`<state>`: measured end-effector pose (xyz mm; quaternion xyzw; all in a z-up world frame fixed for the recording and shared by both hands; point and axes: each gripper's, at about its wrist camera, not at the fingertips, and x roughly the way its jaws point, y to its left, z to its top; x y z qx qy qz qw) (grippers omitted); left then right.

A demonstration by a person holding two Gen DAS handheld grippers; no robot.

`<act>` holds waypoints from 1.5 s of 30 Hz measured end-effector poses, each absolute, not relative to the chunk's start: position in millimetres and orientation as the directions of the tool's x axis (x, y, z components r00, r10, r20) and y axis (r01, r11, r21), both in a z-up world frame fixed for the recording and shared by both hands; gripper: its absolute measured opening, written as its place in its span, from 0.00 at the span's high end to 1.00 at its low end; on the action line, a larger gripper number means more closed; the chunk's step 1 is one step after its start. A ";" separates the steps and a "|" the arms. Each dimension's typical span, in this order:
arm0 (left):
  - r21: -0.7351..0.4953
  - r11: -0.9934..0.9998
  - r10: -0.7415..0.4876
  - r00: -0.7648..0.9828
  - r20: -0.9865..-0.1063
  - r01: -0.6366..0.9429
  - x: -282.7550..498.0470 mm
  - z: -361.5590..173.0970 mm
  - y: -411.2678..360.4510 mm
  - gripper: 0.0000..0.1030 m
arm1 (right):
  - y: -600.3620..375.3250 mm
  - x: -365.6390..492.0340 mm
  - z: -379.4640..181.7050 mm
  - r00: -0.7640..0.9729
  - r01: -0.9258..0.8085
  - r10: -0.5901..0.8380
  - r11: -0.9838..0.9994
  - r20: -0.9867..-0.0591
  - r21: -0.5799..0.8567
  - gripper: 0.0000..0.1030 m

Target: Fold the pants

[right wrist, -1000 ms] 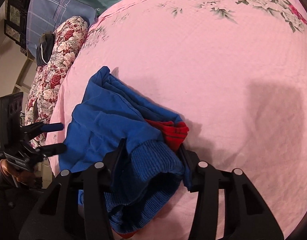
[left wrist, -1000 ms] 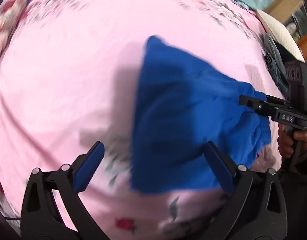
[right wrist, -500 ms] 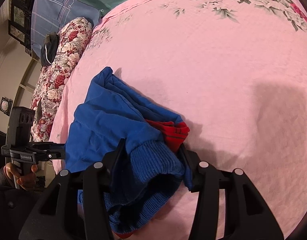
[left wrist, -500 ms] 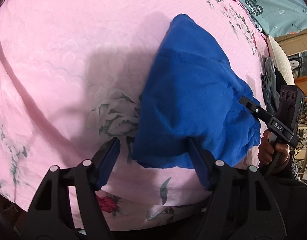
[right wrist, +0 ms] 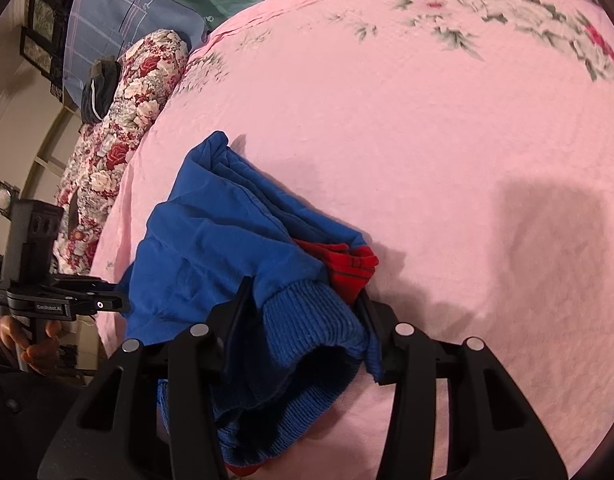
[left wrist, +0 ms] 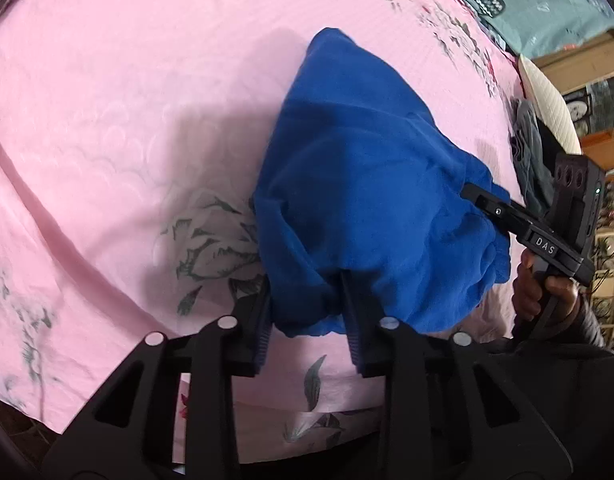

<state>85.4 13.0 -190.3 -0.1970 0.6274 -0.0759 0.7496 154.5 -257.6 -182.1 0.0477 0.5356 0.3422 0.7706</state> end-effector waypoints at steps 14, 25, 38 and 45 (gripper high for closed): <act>-0.453 0.890 -0.434 0.396 -0.809 0.050 95.8 -117.6 54.1 0.80 | -205.6 141.6 -82.0 0.455 -0.533 0.530 0.806 -0.715 0.258 0.65; -0.348 0.927 -0.353 0.627 -0.695 0.137 155.3 -36.8 235.5 0.80 | 0.4 230.1 -6.7 0.638 -0.578 0.496 0.814 -0.590 0.059 0.65; -0.322 0.942 -0.189 0.646 -0.739 -0.092 295.4 -86.7 397.0 0.80 | 199.8 396.2 -45.4 0.590 -0.632 0.443 0.774 -0.675 -0.044 0.65; -0.311 0.931 -0.151 0.576 -0.804 -0.191 348.7 -163.4 416.9 0.79 | 226.8 457.0 -120.4 0.523 -0.635 0.389 0.771 -0.759 -0.042 0.65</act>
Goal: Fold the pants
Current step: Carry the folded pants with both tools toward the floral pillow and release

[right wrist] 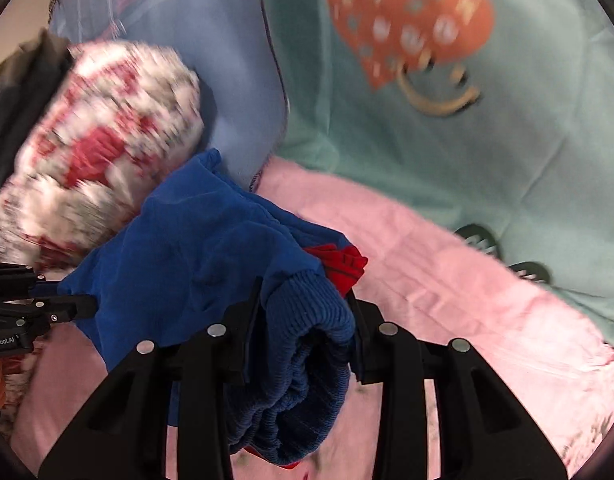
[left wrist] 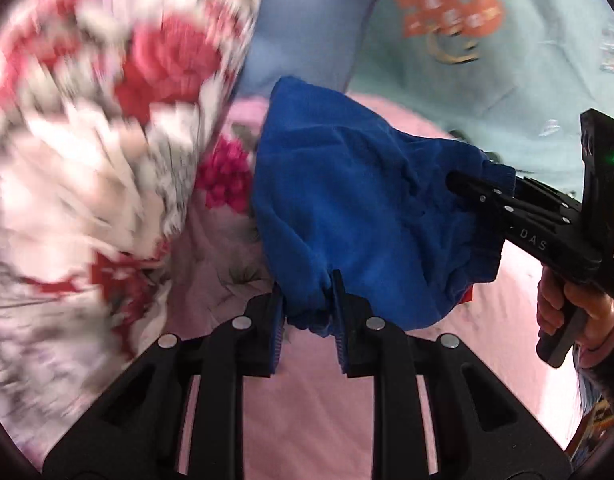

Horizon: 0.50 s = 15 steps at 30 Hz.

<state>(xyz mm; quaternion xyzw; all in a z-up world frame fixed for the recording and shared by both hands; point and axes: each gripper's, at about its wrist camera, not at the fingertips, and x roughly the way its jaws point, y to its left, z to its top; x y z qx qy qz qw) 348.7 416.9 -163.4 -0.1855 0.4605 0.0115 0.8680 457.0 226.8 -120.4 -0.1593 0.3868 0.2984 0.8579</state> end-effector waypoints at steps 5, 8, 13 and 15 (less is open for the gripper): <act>-0.219 0.948 -0.058 0.555 -0.830 -0.229 355.7 -177.0 411.6 0.49 | 213.9 474.3 -140.6 0.534 -0.555 0.354 0.832 -0.768 -0.002 0.45; -0.223 0.948 -0.064 0.549 -0.833 -0.228 349.0 -167.1 408.5 0.37 | 194.4 470.4 -124.6 0.518 -0.521 0.358 0.852 -0.777 0.045 0.37; -0.168 0.945 0.024 0.571 -0.820 -0.280 314.4 -131.6 386.8 0.07 | 138.6 415.1 -85.3 0.513 -0.455 0.399 0.877 -0.760 0.153 0.31; -0.158 0.950 0.026 0.572 -0.820 -0.269 297.1 -119.9 367.5 0.06 | 116.3 377.2 -79.9 0.514 -0.438 0.403 0.882 -0.758 0.172 0.27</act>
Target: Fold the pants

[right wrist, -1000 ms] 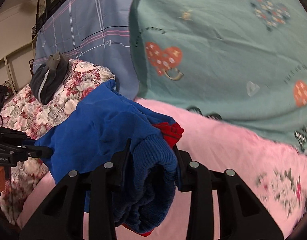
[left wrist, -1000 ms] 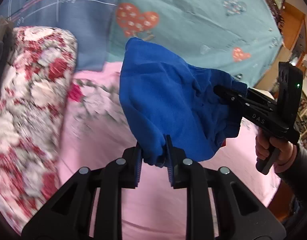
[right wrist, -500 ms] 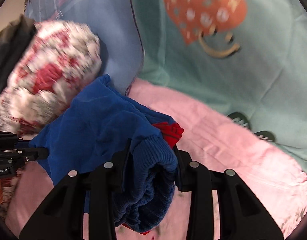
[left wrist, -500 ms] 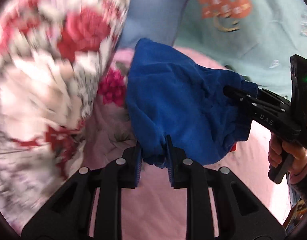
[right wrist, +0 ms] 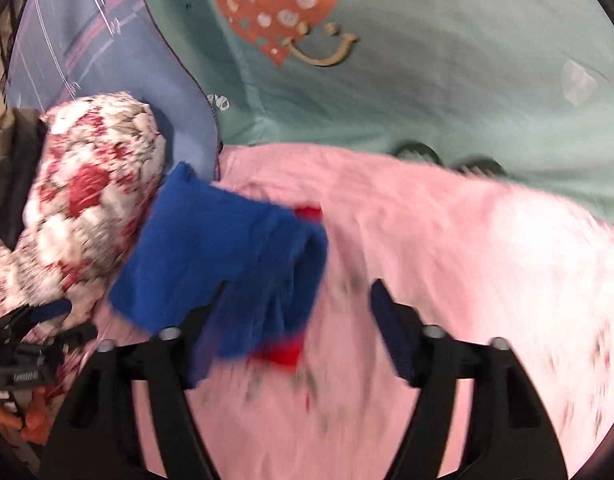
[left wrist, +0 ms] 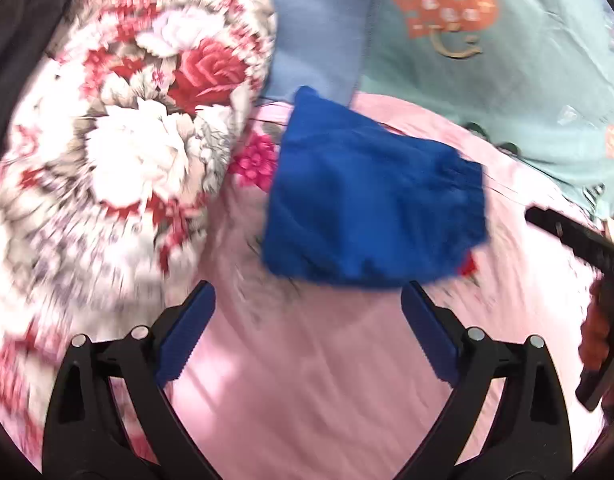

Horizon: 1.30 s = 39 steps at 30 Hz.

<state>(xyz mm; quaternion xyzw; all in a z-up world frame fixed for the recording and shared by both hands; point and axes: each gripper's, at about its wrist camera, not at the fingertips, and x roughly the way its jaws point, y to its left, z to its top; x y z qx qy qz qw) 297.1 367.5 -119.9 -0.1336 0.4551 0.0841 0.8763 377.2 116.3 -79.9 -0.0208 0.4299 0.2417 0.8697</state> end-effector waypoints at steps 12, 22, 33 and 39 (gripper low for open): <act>-0.153 0.982 -0.073 0.530 -0.845 -0.108 188.1 -110.8 240.2 0.04 | 16.1 173.3 -128.7 0.440 -0.293 0.278 0.943 -0.854 0.157 0.26; -0.138 0.990 -0.135 0.475 -0.870 0.028 144.9 -141.4 148.8 0.04 | -9.1 127.2 -141.4 0.443 -0.275 0.273 0.948 -0.854 0.160 0.26; -0.016 0.983 0.089 0.556 -0.827 -0.181 115.3 -85.0 194.0 0.04 | 33.1 143.6 -92.1 0.517 -0.444 0.327 0.892 -0.791 0.079 0.26; 0.032 0.973 0.171 0.621 -0.765 -0.229 129.6 -33.9 234.9 0.02 | 71.2 175.7 -49.2 0.590 -0.423 0.318 0.905 -0.742 0.052 0.26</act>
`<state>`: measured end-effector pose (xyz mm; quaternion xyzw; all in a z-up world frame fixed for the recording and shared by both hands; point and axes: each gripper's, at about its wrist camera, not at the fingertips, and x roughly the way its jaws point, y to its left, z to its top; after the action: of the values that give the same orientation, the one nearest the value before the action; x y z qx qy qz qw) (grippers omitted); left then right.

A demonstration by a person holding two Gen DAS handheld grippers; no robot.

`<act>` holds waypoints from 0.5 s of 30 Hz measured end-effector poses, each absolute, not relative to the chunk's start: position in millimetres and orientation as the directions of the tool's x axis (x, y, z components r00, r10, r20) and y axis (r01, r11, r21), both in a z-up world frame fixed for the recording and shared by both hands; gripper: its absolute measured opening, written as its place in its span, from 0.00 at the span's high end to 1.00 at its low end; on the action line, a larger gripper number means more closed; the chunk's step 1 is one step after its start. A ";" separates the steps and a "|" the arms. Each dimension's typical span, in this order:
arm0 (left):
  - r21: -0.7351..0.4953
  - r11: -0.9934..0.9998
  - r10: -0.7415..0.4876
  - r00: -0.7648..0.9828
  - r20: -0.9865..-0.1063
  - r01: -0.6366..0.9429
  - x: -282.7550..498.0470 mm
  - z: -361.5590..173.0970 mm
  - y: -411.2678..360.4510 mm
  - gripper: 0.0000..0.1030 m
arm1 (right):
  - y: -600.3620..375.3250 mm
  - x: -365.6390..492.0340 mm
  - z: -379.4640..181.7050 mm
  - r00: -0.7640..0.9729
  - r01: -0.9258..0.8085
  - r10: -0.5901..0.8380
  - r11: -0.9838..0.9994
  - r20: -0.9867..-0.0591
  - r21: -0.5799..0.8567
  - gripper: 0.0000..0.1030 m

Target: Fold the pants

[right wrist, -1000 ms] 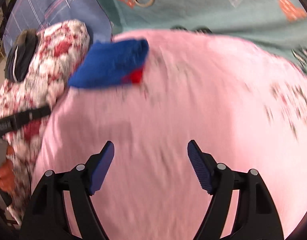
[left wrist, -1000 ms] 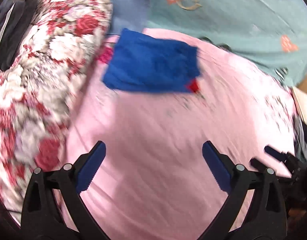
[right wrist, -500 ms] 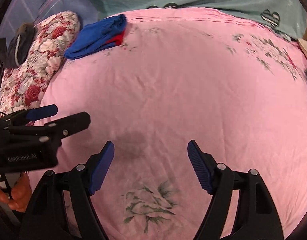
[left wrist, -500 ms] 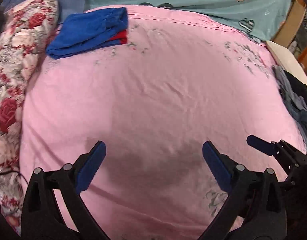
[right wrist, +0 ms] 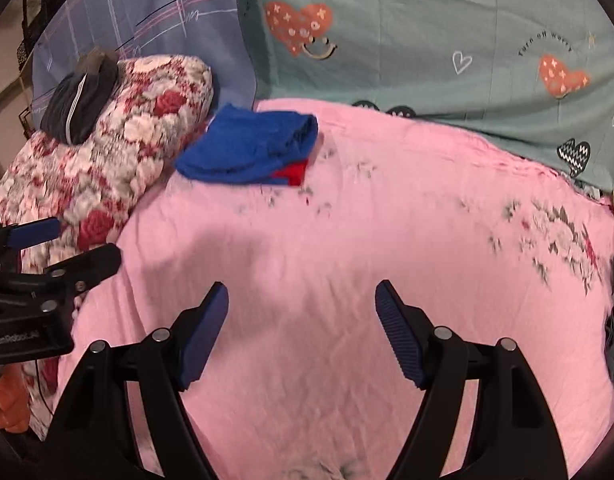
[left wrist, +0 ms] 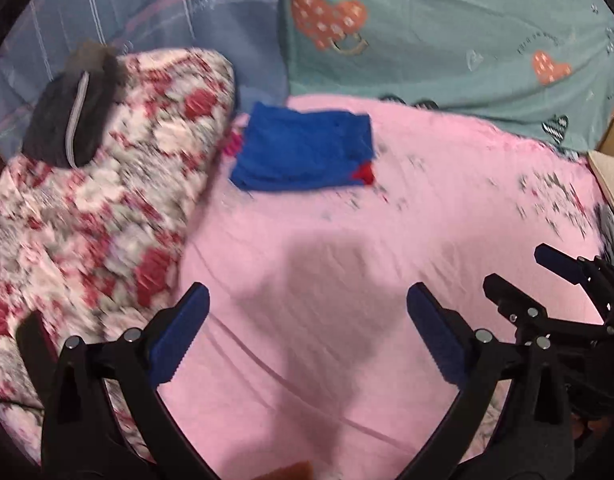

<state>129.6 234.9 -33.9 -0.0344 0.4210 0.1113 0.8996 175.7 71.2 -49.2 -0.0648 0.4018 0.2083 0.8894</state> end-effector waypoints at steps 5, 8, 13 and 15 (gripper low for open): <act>0.005 0.964 0.186 0.665 -0.723 -0.264 129.8 -2.8 264.7 0.02 | 94.0 184.3 -22.1 0.632 -0.405 0.327 0.912 -0.703 0.060 0.26; 0.008 0.965 0.188 0.671 -0.718 -0.261 126.7 1.6 273.4 0.02 | 104.3 180.8 -18.4 0.644 -0.403 0.325 0.914 -0.693 0.055 0.26; 0.007 0.969 0.177 0.673 -0.719 -0.248 125.7 -1.8 283.9 0.02 | 119.2 177.0 -19.7 0.642 -0.409 0.329 0.911 -0.692 0.054 0.26; 0.009 0.970 0.176 0.677 -0.714 -0.242 125.6 -1.3 288.2 0.02 | 124.6 175.9 -19.5 0.645 -0.414 0.327 0.909 -0.691 0.044 0.26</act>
<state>125.6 288.2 -1.3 -0.0434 0.3850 0.1143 0.9148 175.9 124.6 -19.5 -0.0590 0.3683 0.2049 0.9049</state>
